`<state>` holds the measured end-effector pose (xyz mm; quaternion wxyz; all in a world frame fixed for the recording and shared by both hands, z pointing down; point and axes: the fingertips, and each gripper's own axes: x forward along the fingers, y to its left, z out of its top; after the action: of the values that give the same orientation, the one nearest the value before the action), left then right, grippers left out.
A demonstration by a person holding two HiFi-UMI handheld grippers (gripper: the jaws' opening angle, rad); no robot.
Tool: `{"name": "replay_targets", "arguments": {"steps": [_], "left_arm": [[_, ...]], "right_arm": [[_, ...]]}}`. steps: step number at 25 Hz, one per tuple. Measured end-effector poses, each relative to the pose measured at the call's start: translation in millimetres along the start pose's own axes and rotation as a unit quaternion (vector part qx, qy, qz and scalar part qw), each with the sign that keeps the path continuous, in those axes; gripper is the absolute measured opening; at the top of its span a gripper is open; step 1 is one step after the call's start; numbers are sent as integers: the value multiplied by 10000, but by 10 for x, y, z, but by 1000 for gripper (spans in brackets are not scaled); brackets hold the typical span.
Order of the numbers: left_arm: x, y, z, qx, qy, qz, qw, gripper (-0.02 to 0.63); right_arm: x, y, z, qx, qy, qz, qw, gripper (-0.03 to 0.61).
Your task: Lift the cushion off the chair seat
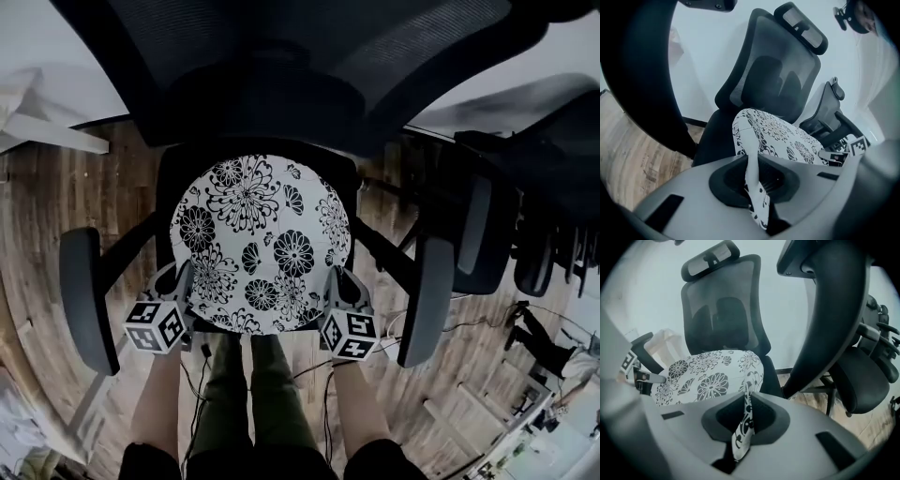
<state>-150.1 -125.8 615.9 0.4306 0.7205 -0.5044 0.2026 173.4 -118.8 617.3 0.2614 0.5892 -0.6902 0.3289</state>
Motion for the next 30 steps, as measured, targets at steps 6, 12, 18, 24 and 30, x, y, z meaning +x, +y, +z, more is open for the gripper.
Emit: {"name": "replay_targets", "arguments": {"steps": [6,12,18,24,30], "left_arm": [[-180,-71,154,82,-220,28,9997,40],[260,136,-226,134,163,247,9995,41],[161,70,-137,258,26,167,9995,41],[48,13,-45,332,-146,94,9993,41],[-20,-28,48,411,-251,82,9988,41]], "right_arm": [[-142,60,184,-24,-192,2,9998,32],[398,-91,-411,275,188,150,9993,32],[285,-72,-314,281,34,100,9995,32],[156,-48,-187,293,-187,76,9994,32],[73,-20,-133,288,-303,109,9991,32]]}}
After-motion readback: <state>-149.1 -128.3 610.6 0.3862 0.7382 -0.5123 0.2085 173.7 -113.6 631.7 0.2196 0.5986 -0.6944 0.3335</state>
